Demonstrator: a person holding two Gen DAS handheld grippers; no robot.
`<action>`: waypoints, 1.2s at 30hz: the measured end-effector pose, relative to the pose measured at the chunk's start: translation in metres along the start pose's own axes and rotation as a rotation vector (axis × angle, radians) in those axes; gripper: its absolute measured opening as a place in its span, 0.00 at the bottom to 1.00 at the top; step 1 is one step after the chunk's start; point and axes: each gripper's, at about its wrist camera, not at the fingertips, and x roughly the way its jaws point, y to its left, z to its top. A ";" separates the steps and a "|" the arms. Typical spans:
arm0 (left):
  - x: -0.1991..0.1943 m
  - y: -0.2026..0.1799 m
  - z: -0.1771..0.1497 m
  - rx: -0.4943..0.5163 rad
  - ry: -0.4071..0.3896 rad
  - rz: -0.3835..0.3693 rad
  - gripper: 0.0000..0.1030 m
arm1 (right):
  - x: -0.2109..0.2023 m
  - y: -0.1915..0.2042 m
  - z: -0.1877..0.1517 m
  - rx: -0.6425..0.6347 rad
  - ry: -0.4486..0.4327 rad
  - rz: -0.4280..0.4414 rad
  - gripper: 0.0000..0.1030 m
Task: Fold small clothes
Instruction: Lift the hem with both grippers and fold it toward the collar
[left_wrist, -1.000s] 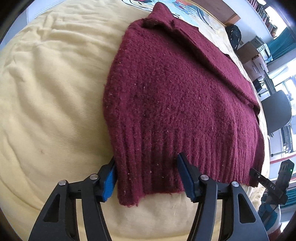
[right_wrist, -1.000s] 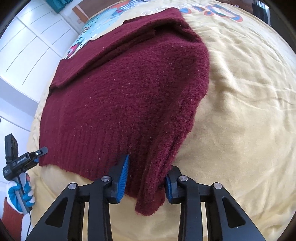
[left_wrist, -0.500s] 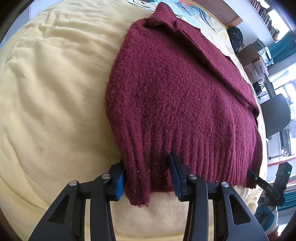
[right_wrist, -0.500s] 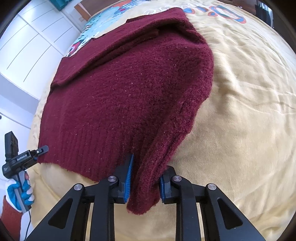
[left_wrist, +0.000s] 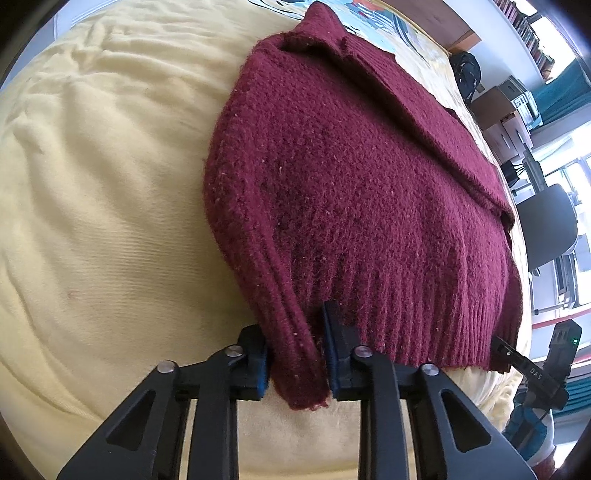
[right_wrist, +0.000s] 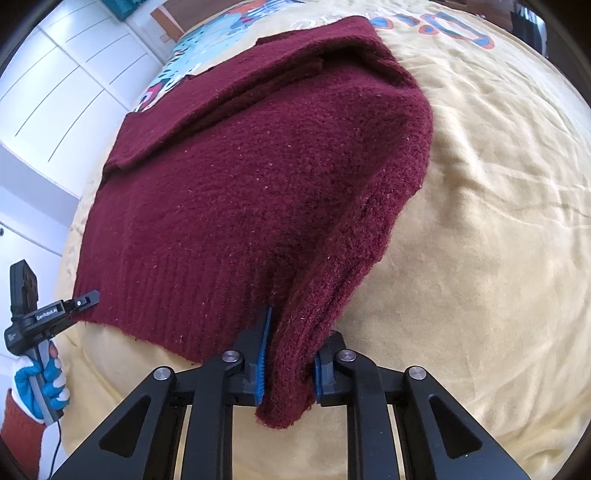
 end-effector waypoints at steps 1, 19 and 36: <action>0.000 0.000 0.000 0.002 -0.001 0.002 0.17 | 0.000 0.000 0.000 -0.001 -0.001 0.002 0.16; -0.022 -0.001 0.005 0.017 -0.044 -0.009 0.10 | -0.023 -0.007 0.003 -0.018 -0.042 0.034 0.11; -0.063 -0.015 0.039 0.031 -0.139 -0.097 0.10 | -0.070 -0.007 0.048 -0.039 -0.129 0.097 0.11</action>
